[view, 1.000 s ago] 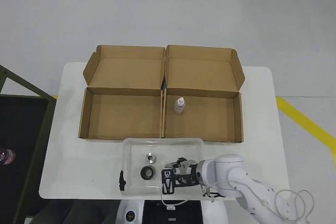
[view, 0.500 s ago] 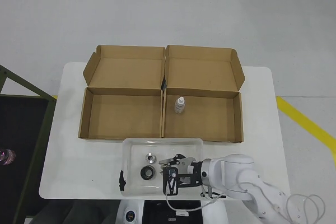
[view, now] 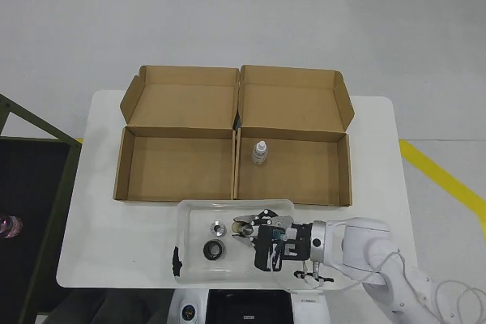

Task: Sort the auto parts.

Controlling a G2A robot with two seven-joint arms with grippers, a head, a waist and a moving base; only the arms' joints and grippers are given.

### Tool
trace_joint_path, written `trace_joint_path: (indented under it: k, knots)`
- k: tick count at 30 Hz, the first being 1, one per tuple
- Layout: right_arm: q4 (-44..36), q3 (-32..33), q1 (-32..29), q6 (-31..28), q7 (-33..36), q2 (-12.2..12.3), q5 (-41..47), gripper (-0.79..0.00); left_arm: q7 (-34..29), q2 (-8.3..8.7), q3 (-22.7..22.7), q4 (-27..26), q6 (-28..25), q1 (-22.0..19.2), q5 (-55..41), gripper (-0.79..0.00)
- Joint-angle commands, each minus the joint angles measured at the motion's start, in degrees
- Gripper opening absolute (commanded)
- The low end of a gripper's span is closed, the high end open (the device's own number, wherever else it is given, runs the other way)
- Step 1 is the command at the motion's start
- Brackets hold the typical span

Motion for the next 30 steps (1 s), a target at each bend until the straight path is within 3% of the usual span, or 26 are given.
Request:
trace_joint_path:
  k: [1, 19, 30]
  knots:
    - [0.2, 1.1, -0.2, 0.4, -1.4, 0.1, 0.9, -0.785, 0.0, 0.00, 0.0, 0.0, 0.0, 0.0, 0.0, 0.000]
    - [2.3, 10.4, -1.6, 2.1, -9.7, 0.8, 7.4, -0.785, 0.0, 0.00, 0.0, 0.0, 0.0, 0.0, 0.0, 0.000]
    - [6.8, 11.1, 1.5, 3.9, -7.6, 0.7, 8.4, -0.785, 0.0, 0.00, 0.0, 0.0, 0.0, 0.0, 0.0, 0.000]
